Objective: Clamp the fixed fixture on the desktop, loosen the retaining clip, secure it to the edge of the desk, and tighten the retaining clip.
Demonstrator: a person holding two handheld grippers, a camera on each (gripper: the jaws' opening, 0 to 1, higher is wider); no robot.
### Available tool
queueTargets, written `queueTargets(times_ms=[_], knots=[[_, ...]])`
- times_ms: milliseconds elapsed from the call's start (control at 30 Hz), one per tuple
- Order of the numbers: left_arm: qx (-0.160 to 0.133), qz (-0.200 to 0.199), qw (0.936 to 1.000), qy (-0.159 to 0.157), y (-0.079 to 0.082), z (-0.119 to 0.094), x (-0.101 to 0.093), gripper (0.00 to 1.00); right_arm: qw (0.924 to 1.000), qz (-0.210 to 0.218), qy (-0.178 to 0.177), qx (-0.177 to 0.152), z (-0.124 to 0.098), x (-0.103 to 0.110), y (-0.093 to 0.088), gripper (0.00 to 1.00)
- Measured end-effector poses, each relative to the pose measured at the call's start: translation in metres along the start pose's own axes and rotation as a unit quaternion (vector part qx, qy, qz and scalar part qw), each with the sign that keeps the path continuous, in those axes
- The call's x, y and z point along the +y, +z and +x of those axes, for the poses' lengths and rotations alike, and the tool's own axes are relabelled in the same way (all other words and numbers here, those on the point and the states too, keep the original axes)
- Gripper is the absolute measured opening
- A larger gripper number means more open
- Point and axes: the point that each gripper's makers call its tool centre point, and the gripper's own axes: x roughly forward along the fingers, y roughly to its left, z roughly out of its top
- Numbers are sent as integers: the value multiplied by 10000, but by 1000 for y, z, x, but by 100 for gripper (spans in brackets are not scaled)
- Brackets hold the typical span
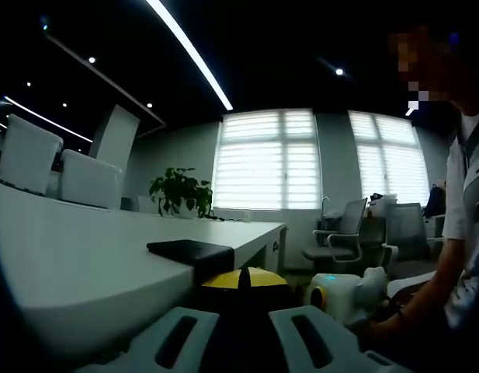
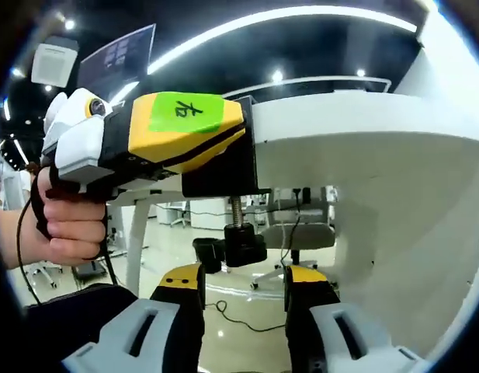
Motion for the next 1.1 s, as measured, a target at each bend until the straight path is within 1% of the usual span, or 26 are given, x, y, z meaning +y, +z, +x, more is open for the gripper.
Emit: queueTargets(times_ms=[33,67,133,167,200,233,267,300,367,467,500,533,667,767,833,867,900,967,1000,1100], knots=[[7,7,10000,1,0,0,0,1,10000,17,-10,-61,1,1,4,38],[10,3,10000,1,0,0,-1,1,9997,76,-135,-174,3,-1,9,38],[8,-2,10000,-4,0,-1,-1,1,9997,51,-151,-205,5,2,14,35],[11,-4,10000,-3,0,-1,-1,1,9994,180,-109,-268,8,6,19,34],[21,2,10000,0,0,-1,-2,1,9995,206,-48,-241,11,11,20,33],[22,1,10000,0,0,-1,-2,1,9997,152,-53,-182,14,15,19,36],[14,7,10000,-3,0,-1,-2,1,9998,45,-76,-191,16,16,19,40],[19,18,10000,1,0,-1,-3,1,9998,5,-102,-158,18,15,18,41],[24,20,10000,4,0,-2,-3,1,9997,-34,-182,-132,20,11,17,38],[16,16,10000,6,0,-2,-5,1,9995,-54,-309,-41,22,1,14,28],[27,16,10000,5,-1,-2,-5,1,9996,-41,-279,-47,22,-1,14,28],[21,18,10000,9,-1,-2,-5,1,9998,73,-203,-42,23,2,14,28],[11,4,10000,7,0,-3,-4,1,9999,-2,-107,-73,21,2,14,28],[11,4,10000,6,-1,-2,-4,1,9998,-123,106,-125,22,4,15,27],[11,-1,10000,6,-1,-2,-4,1,9988,-19,435,-208,20,6,15,27],[14,3,10000,4,-1,-2,-5,1,9979,-158,579,-228,19,7,15,27],[10,-3,10000,1,-1,-2,-5,1,9972,-195,697,-196,19,8,15,27],[3,-10,10000,-9,-1,-3,-6,1,9954,-153,926,-172,19,10,15,27],[-1,-15,10000,-12,-1,-3,-6,1,9936,-154,1107,-166,22,10,14,27],[0,-15,10000,-13,-1,-3,-7,1,9902,-305,1349,-202,22,11,15,26]])
